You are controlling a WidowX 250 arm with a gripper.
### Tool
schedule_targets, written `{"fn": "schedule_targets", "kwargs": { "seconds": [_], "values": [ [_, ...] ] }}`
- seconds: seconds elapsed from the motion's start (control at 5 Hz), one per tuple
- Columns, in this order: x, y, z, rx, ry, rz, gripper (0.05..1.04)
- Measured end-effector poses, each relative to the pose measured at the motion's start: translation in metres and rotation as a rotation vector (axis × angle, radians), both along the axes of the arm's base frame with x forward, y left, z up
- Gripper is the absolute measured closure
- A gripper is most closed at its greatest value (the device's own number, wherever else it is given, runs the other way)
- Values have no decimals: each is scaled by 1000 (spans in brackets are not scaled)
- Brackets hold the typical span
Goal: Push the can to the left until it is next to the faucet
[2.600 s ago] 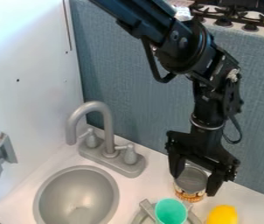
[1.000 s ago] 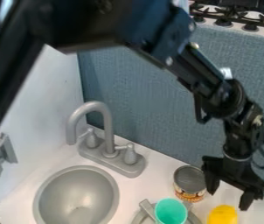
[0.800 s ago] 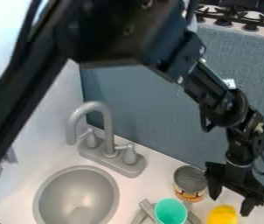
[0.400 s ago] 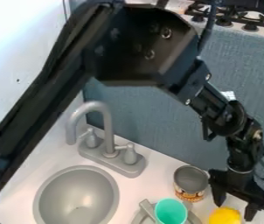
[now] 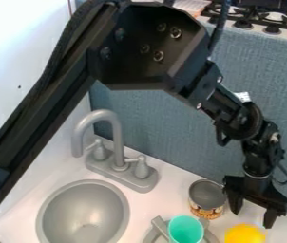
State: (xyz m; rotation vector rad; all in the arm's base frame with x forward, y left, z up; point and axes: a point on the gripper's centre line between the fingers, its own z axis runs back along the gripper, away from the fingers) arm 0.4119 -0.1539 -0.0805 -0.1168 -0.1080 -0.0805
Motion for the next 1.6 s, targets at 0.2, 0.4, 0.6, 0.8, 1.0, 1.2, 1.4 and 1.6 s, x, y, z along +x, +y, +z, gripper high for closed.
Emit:
{"fn": "schedule_targets", "kwargs": {
  "seconds": [0.2, 0.4, 0.6, 0.8, 1.0, 1.2, 1.4, 1.6],
  "values": [
    [1, 9, 0, 15, 8, 11, 83],
    [3, 24, -1, 57, 11, 27, 83],
    [3, 40, -1, 124, 22, 49, 83],
    [4, 63, -2, 186, 36, 85, 83],
    [3, 79, -4, 228, 41, 101, 83],
    [-1, 82, -7, 238, 47, 107, 83],
    [-6, 78, -4, 212, 46, 106, 83],
    [-11, 71, 26, 143, 1, 96, 83]
  ]
}}
